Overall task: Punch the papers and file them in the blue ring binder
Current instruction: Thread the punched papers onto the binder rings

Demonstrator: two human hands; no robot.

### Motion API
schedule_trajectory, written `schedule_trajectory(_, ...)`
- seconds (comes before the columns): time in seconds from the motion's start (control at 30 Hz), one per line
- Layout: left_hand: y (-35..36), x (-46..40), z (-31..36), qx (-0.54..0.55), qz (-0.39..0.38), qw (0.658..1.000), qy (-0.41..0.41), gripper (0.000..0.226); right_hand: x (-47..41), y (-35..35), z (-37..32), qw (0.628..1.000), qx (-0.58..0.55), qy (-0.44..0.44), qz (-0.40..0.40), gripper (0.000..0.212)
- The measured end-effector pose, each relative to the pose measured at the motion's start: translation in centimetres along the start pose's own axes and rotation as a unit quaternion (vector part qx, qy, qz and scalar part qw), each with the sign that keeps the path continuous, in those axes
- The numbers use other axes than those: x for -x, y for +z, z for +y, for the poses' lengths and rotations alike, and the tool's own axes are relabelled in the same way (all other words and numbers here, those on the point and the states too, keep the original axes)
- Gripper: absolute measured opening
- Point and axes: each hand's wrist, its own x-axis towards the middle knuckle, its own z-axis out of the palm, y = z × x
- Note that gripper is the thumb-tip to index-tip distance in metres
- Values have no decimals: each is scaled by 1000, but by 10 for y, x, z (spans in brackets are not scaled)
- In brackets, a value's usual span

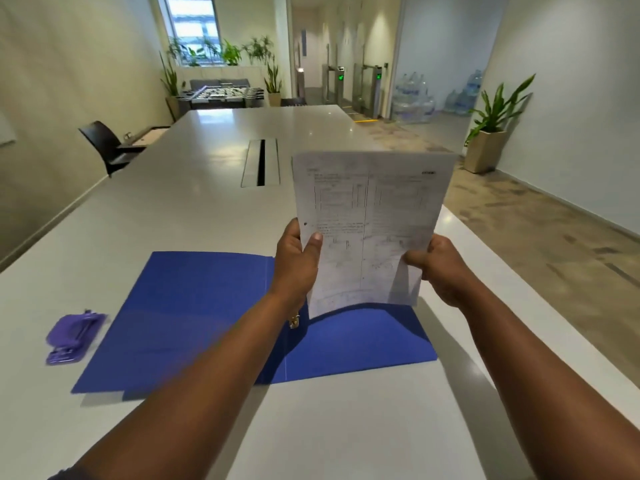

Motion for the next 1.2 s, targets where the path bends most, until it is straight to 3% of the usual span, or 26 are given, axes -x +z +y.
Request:
schedule_trajectory(0.13,-5,11,-15,7,6,998,-57,26,2,10,16,999,2,31,-15,34)
schedule_trajectory(0.37,-4,14,-20,-4,0,998,-68,29,0,12,23,999,-24,37,-16,24)
schedule_trajectory(0.53,-9,6,-19,-3,21,996,-84,21,0,14,11,1000,-2,-9,4,16)
schedule_trajectory(0.63,-16,-3,-14,4,32,995,-98,17,-1,18,-4,998,46,-45,15,9)
schedule_trajectory(0.8,-34,-8,-20,-27,38,986,-159,13,-9,29,-12,988,147,-42,30,17)
schedule_trajectory(1.2,-82,-5,-45,-191,-74,935,-289,21,-19,57,-3,963,270,1,-12,13)
